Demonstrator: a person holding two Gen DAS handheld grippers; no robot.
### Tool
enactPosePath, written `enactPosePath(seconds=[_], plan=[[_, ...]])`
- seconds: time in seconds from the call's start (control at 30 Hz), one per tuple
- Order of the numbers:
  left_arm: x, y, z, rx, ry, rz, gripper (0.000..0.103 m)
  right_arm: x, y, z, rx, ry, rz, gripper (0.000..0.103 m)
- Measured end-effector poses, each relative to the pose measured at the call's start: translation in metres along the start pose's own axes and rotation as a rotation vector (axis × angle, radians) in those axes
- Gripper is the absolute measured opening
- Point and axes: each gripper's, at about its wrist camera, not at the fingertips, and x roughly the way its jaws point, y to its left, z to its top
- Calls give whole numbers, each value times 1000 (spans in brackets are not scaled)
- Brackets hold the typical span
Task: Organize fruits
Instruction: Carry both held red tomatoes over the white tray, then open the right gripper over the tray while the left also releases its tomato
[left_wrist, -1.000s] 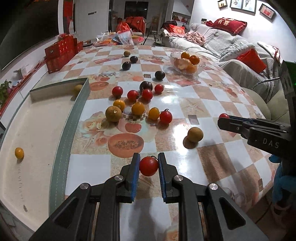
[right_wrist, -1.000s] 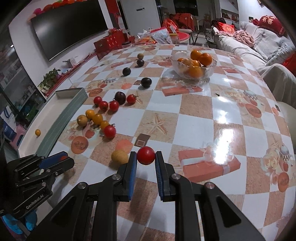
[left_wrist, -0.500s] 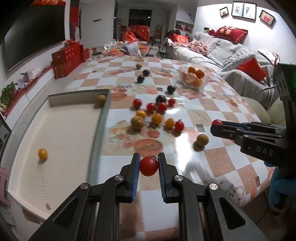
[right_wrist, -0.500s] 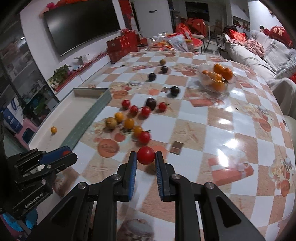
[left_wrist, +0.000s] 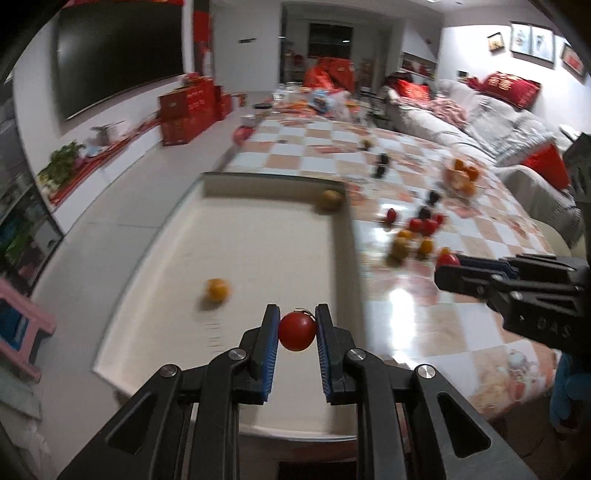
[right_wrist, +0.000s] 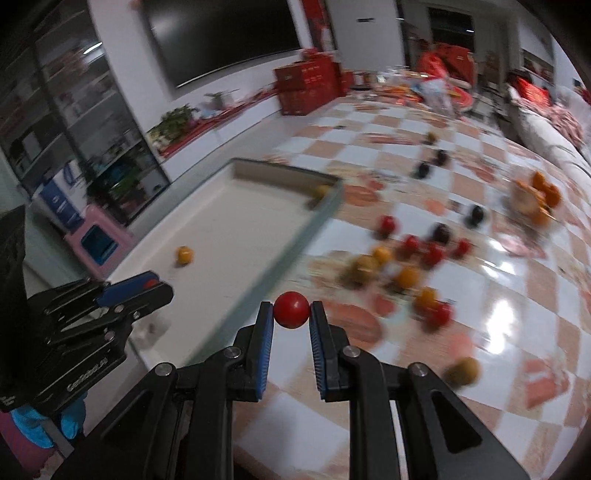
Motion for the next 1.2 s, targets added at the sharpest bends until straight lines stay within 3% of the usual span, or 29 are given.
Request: enactPosePath(seconds=[0.2, 0.4, 0.7, 0.77, 0.83, 0.9, 0.93, 0.97, 1.0, 1.1, 1.2], plan=[[12, 38, -5, -36, 37, 91, 21, 31, 43, 9, -69, 36, 60, 21], [35, 61, -10, -70, 109, 135, 21, 60, 62, 10, -107, 97, 73, 21], [52, 56, -13, -31, 167, 146, 21, 73, 74, 5, -180, 147, 34, 23], [51, 56, -12, -34, 164, 142, 22, 73, 74, 5, -186, 145, 25, 34], [51, 58, -11, -42, 167, 134, 22, 70, 74, 6, -191, 135, 39, 53], [52, 59, -11, -43, 169, 135, 23, 67, 76, 6, -200, 123, 36, 62], [52, 58, -11, -39, 168, 144, 40, 65, 77, 6, -200, 119, 38, 67], [52, 58, -10, -36, 164, 154, 72, 65, 77, 7, -198, 115, 42, 69], [50, 58, -11, -35, 148, 193, 79, 63, 76, 8, -195, 106, 27, 70], [45, 59, -10, -32, 118, 181, 81, 53, 69, 10, -167, 85, 52, 80], [45, 58, -9, -41, 131, 185, 81, 42, 60, 11, -149, 61, 48, 82]])
